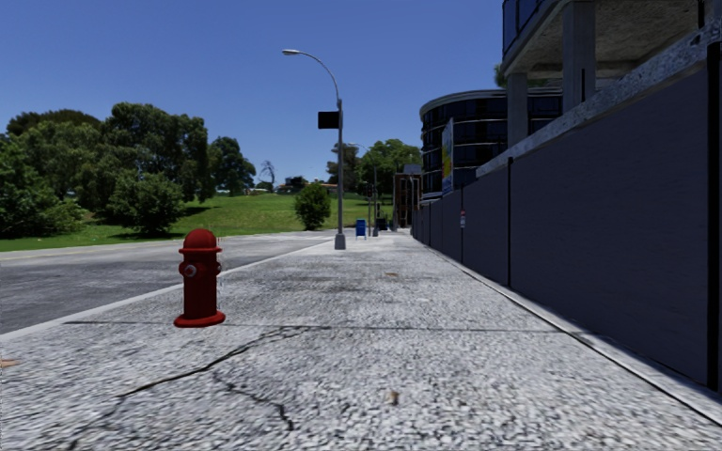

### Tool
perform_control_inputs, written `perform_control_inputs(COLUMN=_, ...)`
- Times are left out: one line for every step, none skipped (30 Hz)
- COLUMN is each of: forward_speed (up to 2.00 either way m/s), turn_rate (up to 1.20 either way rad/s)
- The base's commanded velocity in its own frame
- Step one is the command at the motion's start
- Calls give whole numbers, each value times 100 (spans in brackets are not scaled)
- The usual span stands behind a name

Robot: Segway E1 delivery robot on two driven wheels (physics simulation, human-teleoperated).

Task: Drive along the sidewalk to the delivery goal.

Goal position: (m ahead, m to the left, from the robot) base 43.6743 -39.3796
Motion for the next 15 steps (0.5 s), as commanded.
perform_control_inputs(forward_speed=200, turn_rate=-24)
perform_control_inputs(forward_speed=200, turn_rate=-24)
perform_control_inputs(forward_speed=200, turn_rate=-24)
perform_control_inputs(forward_speed=200, turn_rate=-24)
perform_control_inputs(forward_speed=200, turn_rate=-24)
perform_control_inputs(forward_speed=200, turn_rate=-24)
perform_control_inputs(forward_speed=200, turn_rate=-24)
perform_control_inputs(forward_speed=200, turn_rate=-24)
perform_control_inputs(forward_speed=200, turn_rate=-24)
perform_control_inputs(forward_speed=200, turn_rate=-24)
perform_control_inputs(forward_speed=200, turn_rate=-24)
perform_control_inputs(forward_speed=200, turn_rate=-24)
perform_control_inputs(forward_speed=200, turn_rate=-24)
perform_control_inputs(forward_speed=200, turn_rate=-24)
perform_control_inputs(forward_speed=200, turn_rate=-24)
